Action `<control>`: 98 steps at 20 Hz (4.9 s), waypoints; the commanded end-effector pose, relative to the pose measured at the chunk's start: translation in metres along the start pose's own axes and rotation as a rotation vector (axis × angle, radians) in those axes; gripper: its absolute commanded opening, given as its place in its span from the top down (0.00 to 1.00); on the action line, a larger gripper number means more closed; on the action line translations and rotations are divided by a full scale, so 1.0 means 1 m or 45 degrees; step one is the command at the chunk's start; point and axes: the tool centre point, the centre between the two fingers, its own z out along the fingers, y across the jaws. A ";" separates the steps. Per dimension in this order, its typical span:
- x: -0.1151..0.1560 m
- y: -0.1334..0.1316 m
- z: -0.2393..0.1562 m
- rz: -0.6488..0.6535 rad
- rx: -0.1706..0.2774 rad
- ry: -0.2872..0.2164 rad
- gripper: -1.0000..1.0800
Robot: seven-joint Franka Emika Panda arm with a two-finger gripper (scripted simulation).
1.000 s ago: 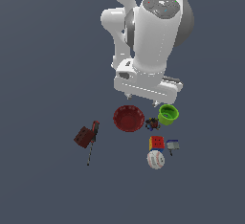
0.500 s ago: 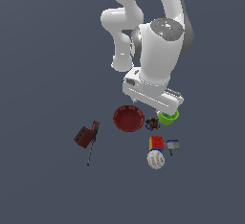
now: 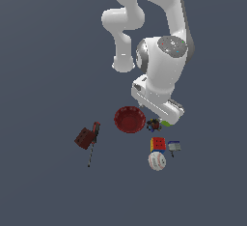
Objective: Pick up a designated object from a clutter of objects.
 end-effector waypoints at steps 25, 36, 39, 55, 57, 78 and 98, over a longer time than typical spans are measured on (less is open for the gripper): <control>-0.048 -0.018 0.087 0.650 0.009 0.001 0.04; -0.053 -0.018 0.094 0.701 0.009 0.001 0.04; -0.053 -0.018 0.099 0.701 0.009 0.001 0.04; -0.053 -0.018 0.144 0.706 0.010 0.001 1.00; -0.053 -0.018 0.144 0.706 0.010 0.001 1.00; -0.058 -0.030 0.084 0.705 0.019 0.002 1.00; -0.074 -0.067 -0.118 0.705 0.013 0.002 1.00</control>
